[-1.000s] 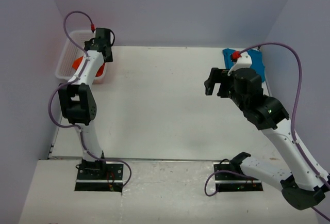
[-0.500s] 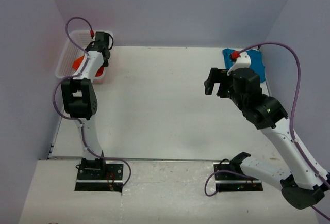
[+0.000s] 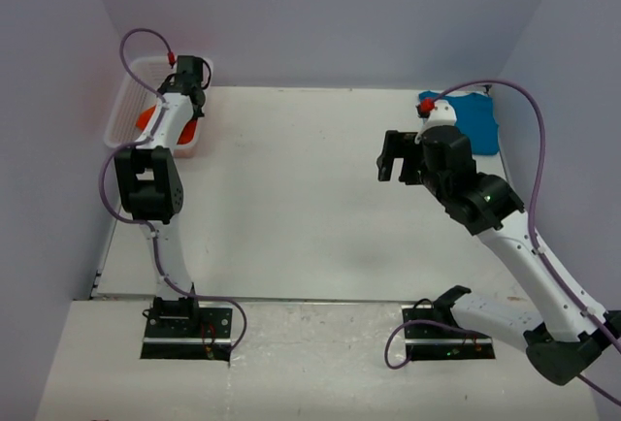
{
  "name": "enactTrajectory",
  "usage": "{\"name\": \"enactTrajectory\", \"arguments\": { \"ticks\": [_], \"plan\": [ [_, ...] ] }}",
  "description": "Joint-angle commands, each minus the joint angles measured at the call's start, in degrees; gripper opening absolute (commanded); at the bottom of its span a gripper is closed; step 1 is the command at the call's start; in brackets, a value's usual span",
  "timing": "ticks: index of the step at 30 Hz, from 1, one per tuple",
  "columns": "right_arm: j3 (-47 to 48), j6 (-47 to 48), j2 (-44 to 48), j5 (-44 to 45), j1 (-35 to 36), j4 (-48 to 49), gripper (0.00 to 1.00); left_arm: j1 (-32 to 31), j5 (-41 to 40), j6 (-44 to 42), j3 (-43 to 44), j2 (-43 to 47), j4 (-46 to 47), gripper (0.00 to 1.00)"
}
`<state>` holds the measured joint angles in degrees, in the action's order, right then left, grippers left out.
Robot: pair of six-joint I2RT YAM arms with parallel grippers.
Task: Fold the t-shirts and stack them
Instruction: Grab crumpled tshirt from bin with the left arm, then move the tshirt to the center of the board
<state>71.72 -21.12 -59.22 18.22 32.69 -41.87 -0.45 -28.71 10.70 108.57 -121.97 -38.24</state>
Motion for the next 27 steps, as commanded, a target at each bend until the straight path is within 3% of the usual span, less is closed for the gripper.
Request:
{"name": "enactTrajectory", "arguments": {
  "ticks": [1,4,9,16,21,27],
  "plan": [
    [-1.1,-1.1,-0.3,-2.1,0.1,3.6,0.99,0.4,3.5,-0.8,2.5,3.9,3.2,0.00],
    [-2.4,-1.5,-0.9,-3.4,0.1,5.3,0.99,0.4,7.9,-2.9,-1.9,12.6,10.6,0.00],
    [-3.0,-1.6,-3.1,-3.1,0.2,6.1,0.99,0.4,16.6,-4.6,-2.3,22.5,14.1,0.00],
    [-4.6,-3.0,-5.8,-3.5,0.1,9.5,0.99,0.4,42.3,-4.0,-0.5,37.4,19.1,0.00],
    [-4.2,-2.3,-7.1,-6.3,0.2,12.2,0.99,0.2,60.8,4.4,-2.0,45.1,23.4,0.00],
    [-2.9,-3.5,-9.2,-11.4,0.0,12.5,0.99,-1.7,71.2,18.5,-6.6,49.5,30.4,0.00]
  ]
}}
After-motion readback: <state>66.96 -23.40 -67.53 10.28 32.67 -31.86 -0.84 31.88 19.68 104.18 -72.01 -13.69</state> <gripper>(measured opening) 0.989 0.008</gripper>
